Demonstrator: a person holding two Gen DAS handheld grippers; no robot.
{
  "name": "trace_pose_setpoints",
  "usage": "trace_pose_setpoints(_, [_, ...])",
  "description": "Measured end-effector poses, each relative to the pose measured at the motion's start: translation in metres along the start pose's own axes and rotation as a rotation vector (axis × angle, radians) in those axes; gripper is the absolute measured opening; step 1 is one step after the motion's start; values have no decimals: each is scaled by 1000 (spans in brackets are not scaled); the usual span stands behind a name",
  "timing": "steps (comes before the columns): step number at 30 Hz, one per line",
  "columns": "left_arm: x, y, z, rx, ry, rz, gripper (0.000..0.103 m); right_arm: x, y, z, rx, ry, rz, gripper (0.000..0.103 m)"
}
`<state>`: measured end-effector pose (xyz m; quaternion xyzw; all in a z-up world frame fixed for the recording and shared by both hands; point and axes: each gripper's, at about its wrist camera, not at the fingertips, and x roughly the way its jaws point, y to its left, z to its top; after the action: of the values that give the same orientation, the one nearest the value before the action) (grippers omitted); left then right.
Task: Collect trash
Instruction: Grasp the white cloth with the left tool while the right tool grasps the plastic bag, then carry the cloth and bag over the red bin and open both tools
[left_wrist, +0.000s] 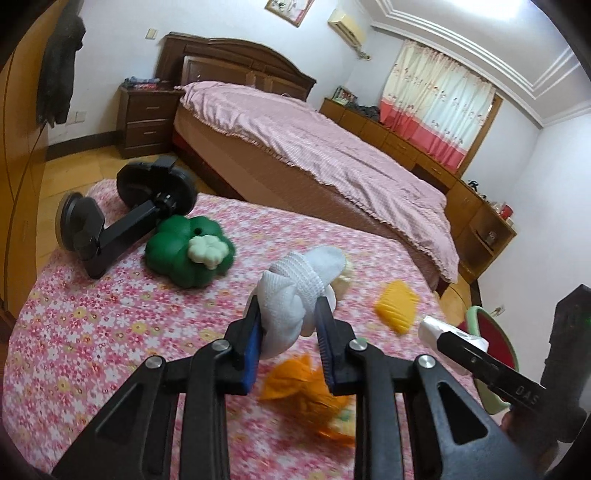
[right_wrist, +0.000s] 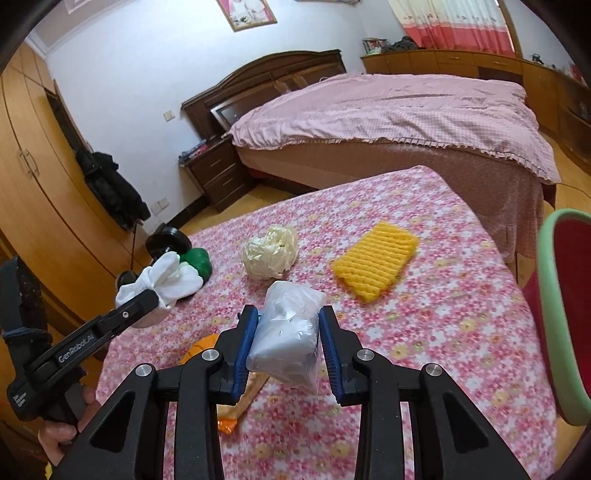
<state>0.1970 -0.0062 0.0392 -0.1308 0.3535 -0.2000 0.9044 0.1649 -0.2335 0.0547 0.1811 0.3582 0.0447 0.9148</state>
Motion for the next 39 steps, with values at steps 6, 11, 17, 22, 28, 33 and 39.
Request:
trace_pose_setpoints(6, [-21, -26, -4, 28, -14, -29, 27, -33, -11, -5, 32, -44, -6, 35])
trace_pose_setpoints(11, [-34, -49, -11, 54, -19, -58, 27, -60, -24, -9, 63, -80, -21, 35])
trace_pose_setpoints(17, [-42, -79, -18, 86, -9, -97, 27, -94, -46, -13, 105, -130, -46, 35])
trace_pose_setpoints(22, [-47, -107, -26, 126, -2, -127, 27, -119, -66, -16, 143, -171, -76, 35])
trace_pose_setpoints(28, [-43, -142, -34, 165, 20, -163, 27, -144, -92, -25, 202, -205, -104, 35])
trace_pose_setpoints(33, [-34, -169, -42, 193, 51, -196, 27, -160, -110, -30, 242, -230, -129, 35])
trace_pose_setpoints(39, [-18, -203, -53, 247, 84, -230, 27, -170, -135, -34, 291, -247, -165, 35])
